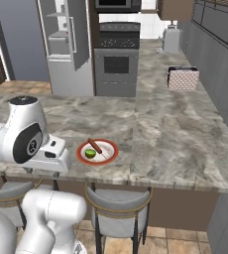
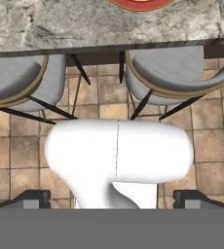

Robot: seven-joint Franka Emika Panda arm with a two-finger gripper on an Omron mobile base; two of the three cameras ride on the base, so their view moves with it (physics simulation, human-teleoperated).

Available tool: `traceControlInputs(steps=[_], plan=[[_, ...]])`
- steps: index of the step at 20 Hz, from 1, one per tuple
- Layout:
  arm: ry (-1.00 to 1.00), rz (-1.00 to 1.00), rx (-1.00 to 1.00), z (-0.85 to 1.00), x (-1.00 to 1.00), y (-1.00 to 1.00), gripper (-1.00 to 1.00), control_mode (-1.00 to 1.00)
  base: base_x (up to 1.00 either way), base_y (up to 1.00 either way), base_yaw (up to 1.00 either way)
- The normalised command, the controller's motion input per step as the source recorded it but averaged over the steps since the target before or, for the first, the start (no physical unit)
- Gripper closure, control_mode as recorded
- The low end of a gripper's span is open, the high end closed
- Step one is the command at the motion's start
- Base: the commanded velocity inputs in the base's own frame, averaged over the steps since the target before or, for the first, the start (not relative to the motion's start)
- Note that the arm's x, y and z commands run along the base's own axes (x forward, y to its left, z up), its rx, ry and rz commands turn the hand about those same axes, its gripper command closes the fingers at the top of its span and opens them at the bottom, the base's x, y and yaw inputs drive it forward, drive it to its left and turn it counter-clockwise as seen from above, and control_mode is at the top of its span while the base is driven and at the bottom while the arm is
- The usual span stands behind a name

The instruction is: Pick up the apple and kiwi from the fridge and place one fruit on each plate on the dining counter.

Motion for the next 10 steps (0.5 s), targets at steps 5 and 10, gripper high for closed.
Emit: traceControlInputs(steps=[5, 10], plan=[[0.0, 0.0, 0.0, 0.0, 0.0, 0.0, -1.0, -1.0, 0.0, 0.0, 0.0], [0.0, 0.0, 0.0, 0.0, 0.0, 0.0, -1.0, -1.0, 0.0, 0.0, 0.0]])
